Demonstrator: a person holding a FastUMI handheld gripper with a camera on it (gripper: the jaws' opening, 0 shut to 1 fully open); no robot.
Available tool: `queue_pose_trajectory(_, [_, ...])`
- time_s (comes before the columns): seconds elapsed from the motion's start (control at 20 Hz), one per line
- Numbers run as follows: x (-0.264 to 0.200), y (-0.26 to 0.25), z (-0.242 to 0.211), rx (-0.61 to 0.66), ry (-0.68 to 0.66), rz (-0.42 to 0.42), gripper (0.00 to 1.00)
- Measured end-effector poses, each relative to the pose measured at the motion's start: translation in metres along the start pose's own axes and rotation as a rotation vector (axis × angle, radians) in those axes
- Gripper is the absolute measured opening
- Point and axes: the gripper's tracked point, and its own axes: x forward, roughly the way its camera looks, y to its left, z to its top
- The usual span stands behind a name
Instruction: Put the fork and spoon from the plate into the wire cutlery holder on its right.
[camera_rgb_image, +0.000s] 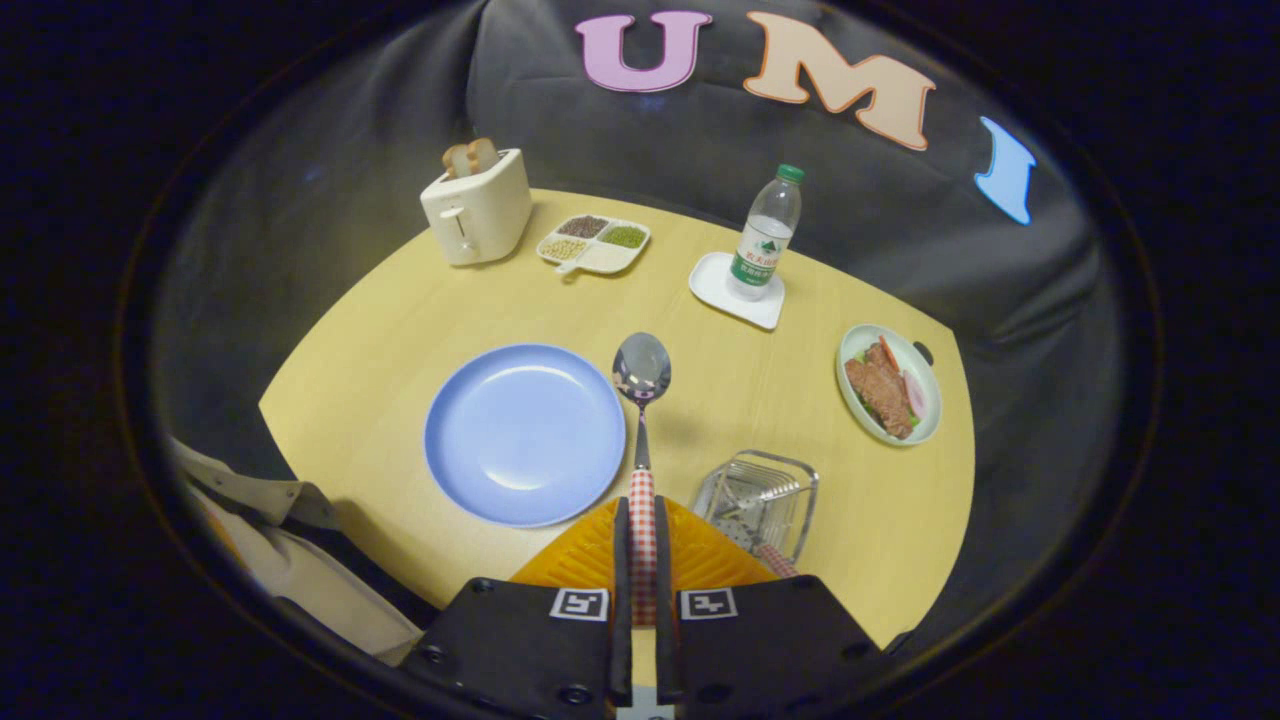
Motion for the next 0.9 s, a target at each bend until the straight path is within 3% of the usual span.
queue_pose_trajectory(0.45, [-0.026, -0.059, -0.025, -0.179, 0.164, 0.013, 0.12])
queue_pose_trajectory(0.9, [-0.028, -0.092, -0.042, -0.265, 0.381, 0.098, 0.12])
